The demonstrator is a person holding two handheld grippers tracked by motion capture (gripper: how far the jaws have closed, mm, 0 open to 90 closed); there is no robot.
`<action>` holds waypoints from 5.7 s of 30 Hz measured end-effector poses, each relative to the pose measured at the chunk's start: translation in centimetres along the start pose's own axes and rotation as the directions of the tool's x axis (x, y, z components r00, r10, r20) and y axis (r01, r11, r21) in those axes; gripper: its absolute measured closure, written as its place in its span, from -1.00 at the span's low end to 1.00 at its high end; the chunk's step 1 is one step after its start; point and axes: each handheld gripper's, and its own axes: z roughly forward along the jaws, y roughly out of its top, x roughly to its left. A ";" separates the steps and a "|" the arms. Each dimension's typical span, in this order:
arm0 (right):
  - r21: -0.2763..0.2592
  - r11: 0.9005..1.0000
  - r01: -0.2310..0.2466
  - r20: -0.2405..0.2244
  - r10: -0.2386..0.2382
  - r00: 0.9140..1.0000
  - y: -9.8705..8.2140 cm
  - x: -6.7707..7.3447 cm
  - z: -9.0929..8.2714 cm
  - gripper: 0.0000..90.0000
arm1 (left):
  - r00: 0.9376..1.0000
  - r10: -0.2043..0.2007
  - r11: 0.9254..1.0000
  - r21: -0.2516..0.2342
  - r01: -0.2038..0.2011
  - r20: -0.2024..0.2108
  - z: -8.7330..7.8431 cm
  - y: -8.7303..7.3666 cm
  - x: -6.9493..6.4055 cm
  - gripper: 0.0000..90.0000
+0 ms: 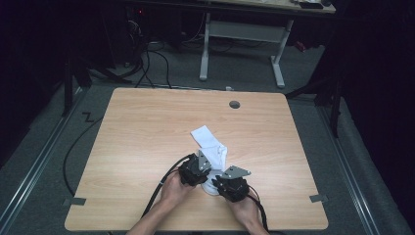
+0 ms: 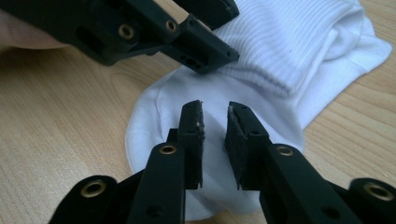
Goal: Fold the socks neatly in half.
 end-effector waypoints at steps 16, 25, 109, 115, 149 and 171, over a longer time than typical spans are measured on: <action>0.030 0.999 0.036 -0.043 -0.035 0.998 -0.1 -0.4 -0.3 0.71 | 0.996 -0.077 0.997 -0.018 0.078 0.041 -0.8 1.2 1.3 0.89; 0.029 0.998 0.051 -0.057 -0.049 0.997 -0.2 -0.3 -0.4 0.78 | 0.990 -0.122 0.991 -0.052 0.126 0.070 -1.7 2.0 2.5 0.91; 0.027 0.999 0.024 0.015 -0.024 1.000 1.3 -2.1 0.8 0.94 | 0.961 -0.269 0.963 0.054 0.266 0.067 3.7 2.6 7.1 0.96; -0.025 1.000 0.008 0.014 -0.008 1.000 1.5 -2.1 -0.4 0.94 | 0.956 -0.279 0.960 0.029 0.277 0.089 3.3 2.8 7.2 1.00; 0.016 0.997 -0.080 0.104 0.078 0.991 2.6 -5.7 2.7 0.41 | 0.968 -0.250 0.968 0.000 0.250 0.016 1.8 0.0 4.4 0.05; 0.000 0.998 0.065 -0.056 -0.065 0.996 1.8 -2.9 -0.3 0.52 | 0.864 -0.445 0.894 -0.067 0.443 -0.236 -6.3 -10.7 8.3 -0.14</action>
